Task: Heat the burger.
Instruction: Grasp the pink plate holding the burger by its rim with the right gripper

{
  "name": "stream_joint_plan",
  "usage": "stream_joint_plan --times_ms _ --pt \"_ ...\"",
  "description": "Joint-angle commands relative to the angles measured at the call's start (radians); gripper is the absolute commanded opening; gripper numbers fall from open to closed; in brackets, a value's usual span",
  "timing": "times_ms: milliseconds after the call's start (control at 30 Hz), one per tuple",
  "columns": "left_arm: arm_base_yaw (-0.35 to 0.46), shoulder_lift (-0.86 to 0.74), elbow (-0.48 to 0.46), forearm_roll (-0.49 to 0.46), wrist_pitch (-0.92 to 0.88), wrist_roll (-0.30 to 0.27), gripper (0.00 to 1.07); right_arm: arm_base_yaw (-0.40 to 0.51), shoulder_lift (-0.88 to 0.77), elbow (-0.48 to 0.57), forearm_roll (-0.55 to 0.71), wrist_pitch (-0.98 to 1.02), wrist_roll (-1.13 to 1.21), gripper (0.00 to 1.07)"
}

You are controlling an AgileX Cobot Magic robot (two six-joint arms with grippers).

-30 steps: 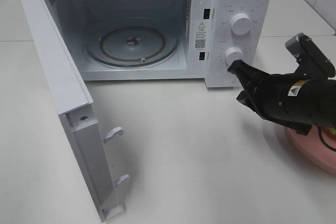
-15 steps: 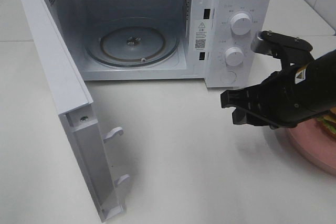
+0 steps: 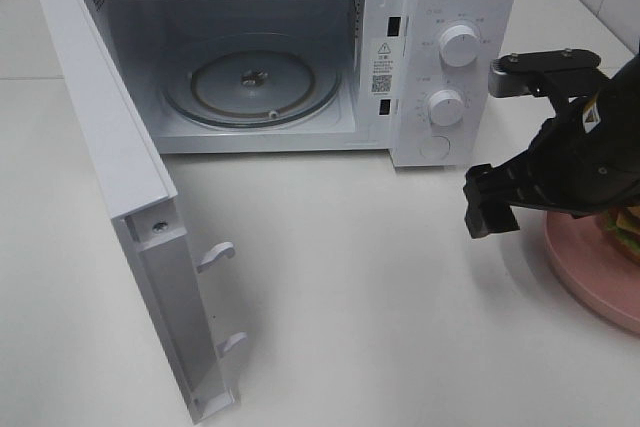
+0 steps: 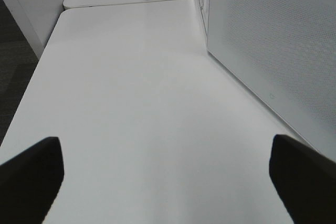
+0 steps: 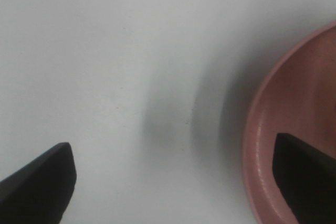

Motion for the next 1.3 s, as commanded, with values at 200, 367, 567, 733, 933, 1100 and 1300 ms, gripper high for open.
stream_joint_plan --times_ms 200,367,567,733,933,1100,1300 --pt "0.003 -0.024 0.003 -0.010 -0.011 0.001 1.01 -0.088 0.021 -0.015 -0.021 -0.072 -0.018 0.92" --pt "0.003 -0.024 0.003 -0.010 -0.011 0.001 1.01 -0.112 0.097 -0.038 -0.026 0.021 -0.112 0.84" --pt "0.003 -0.024 0.003 -0.010 -0.011 0.001 1.01 -0.154 0.174 -0.047 -0.033 0.050 -0.125 0.83" --pt "0.003 -0.024 0.003 -0.010 -0.011 0.001 1.01 -0.169 0.244 -0.077 -0.028 0.078 -0.121 0.83" --pt "0.003 -0.024 0.003 -0.010 -0.011 0.001 1.01 -0.169 0.305 -0.120 -0.011 0.073 -0.139 0.81" --pt "0.003 -0.024 0.003 -0.010 -0.011 0.001 1.01 -0.169 0.338 -0.152 -0.005 0.081 -0.154 0.75" --pt "0.003 -0.024 0.003 -0.010 -0.011 0.001 1.01 -0.169 0.366 -0.160 0.008 0.151 -0.169 0.75"
